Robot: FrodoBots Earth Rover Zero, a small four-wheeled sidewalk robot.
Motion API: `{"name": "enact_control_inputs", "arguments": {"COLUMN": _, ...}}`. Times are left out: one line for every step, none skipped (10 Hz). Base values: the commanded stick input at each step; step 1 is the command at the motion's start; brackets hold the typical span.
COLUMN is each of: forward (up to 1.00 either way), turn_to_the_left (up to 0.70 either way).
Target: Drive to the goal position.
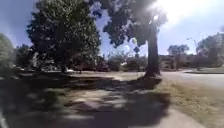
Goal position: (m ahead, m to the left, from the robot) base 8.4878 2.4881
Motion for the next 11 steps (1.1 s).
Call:
{"name": "enact_control_inputs", "arguments": {"forward": 0.85, "turn_to_the_left": -0.02}}
{"name": "enact_control_inputs", "arguments": {"forward": 0.85, "turn_to_the_left": -0.02}}
{"name": "enact_control_inputs", "arguments": {"forward": 0.85, "turn_to_the_left": -0.02}}
{"name": "enact_control_inputs", "arguments": {"forward": 0.85, "turn_to_the_left": -0.02}}
{"name": "enact_control_inputs", "arguments": {"forward": 0.85, "turn_to_the_left": -0.02}}
{"name": "enact_control_inputs", "arguments": {"forward": 0.85, "turn_to_the_left": -0.02}}
{"name": "enact_control_inputs", "arguments": {"forward": 0.85, "turn_to_the_left": -0.02}}
{"name": "enact_control_inputs", "arguments": {"forward": 0.85, "turn_to_the_left": -0.02}}
{"name": "enact_control_inputs", "arguments": {"forward": 0.85, "turn_to_the_left": -0.02}}
{"name": "enact_control_inputs", "arguments": {"forward": 0.85, "turn_to_the_left": -0.02}}
{"name": "enact_control_inputs", "arguments": {"forward": 0.85, "turn_to_the_left": -0.02}}
